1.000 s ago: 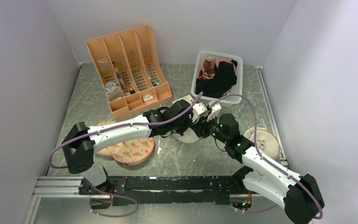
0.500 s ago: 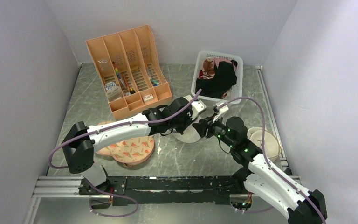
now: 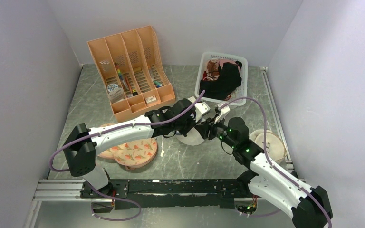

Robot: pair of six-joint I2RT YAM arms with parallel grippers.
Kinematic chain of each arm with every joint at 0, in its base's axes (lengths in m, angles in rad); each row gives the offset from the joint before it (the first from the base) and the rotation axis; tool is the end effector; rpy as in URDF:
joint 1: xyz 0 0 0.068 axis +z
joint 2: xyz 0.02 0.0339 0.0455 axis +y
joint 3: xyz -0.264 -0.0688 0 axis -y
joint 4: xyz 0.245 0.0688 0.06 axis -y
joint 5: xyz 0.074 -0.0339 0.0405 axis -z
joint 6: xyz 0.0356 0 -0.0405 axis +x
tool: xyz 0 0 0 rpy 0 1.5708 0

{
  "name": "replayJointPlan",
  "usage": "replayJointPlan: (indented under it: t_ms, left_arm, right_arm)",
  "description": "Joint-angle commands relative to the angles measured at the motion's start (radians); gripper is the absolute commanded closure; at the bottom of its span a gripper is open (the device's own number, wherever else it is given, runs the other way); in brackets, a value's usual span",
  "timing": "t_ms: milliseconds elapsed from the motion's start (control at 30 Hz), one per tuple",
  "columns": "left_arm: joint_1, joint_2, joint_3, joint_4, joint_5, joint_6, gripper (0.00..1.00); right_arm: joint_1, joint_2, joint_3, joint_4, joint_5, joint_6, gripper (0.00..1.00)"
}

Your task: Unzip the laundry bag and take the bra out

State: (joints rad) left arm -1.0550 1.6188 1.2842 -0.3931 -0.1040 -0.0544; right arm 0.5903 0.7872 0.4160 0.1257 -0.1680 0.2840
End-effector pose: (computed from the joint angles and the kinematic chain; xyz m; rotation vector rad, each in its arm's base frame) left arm 0.1835 -0.3161 0.2806 1.0724 2.0752 -0.4482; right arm 0.1542 0.1105 0.2410 -0.4083 1.8367 0.7635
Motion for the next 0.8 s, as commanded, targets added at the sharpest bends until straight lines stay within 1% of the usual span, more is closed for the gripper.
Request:
replayJointPlan:
  t_ms: [0,133,167,267,367,433,633,767]
  left_arm:
    - [0.006,-0.009,0.029,0.016,0.035,-0.012,0.93]
    - [0.005,-0.013,0.027,0.017,0.038,-0.011,0.93]
    - [0.006,-0.013,0.027,0.018,0.038,-0.01,0.93]
    - [0.005,-0.011,0.028,0.017,0.04,-0.011,0.93]
    - [0.005,-0.009,0.029,0.016,0.041,-0.01,0.93]
    - [0.005,-0.007,0.029,0.016,0.04,-0.01,0.93]
    - [0.005,-0.009,0.029,0.016,0.033,-0.01,0.93]
    - [0.005,-0.012,0.029,0.017,0.035,-0.013,0.93]
  right_arm:
    - [0.003,0.021,-0.006,0.083,-0.006,0.012,0.61]
    - [0.003,0.049,-0.008,0.111,-0.028,0.022,0.65]
    - [0.003,0.055,-0.007,0.114,-0.032,0.025,0.68]
    - [0.003,0.062,-0.011,0.124,-0.039,0.028,0.73]
    - [0.003,0.063,-0.017,0.13,-0.039,0.033,0.81]
    - [0.003,0.066,-0.02,0.136,-0.045,0.04,0.84]
    - [0.003,0.068,-0.034,0.142,-0.062,0.058,0.84]
    - [0.003,0.063,-0.041,0.142,-0.036,0.065,0.81]
